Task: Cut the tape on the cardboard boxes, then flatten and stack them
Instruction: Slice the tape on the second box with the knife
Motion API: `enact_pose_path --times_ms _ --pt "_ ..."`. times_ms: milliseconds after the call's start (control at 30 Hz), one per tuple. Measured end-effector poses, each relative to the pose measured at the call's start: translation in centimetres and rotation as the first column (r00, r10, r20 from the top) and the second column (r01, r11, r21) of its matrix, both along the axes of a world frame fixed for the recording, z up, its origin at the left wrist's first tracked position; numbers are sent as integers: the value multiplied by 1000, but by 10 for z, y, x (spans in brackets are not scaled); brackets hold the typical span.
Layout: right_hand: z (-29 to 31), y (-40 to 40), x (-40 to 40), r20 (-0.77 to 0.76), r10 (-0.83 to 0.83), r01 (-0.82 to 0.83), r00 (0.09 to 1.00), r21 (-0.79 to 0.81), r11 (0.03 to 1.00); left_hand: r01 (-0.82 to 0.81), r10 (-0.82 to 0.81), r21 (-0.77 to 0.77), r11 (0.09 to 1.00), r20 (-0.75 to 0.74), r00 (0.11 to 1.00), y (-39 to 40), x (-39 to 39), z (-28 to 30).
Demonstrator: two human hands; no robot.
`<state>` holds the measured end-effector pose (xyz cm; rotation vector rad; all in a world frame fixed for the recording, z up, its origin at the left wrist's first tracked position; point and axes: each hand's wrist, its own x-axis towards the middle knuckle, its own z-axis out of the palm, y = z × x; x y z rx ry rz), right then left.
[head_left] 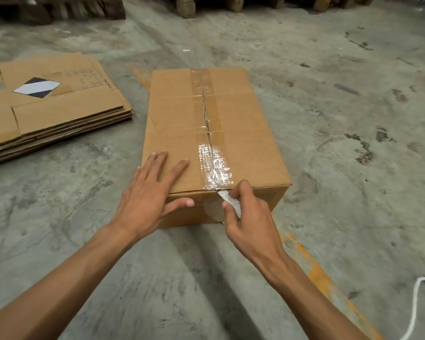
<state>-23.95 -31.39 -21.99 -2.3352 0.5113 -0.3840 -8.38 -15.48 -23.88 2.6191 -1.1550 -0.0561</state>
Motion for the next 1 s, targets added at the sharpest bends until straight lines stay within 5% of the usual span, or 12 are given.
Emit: enact_pose_path --times_ms 300,700,833,1000 --pt "39 -32 -9 -30 128 -121 991 176 977 15 -17 93 996 25 1000 -4 0 4" --pt "13 -63 57 -61 -151 132 987 -249 960 31 -46 189 982 77 996 -27 -49 32" --pt "19 -77 68 -96 18 -33 995 -157 987 24 -28 190 981 18 999 -20 -31 36" --pt "8 -81 67 7 -86 86 996 35 996 33 -36 250 968 9 999 -19 -40 27"
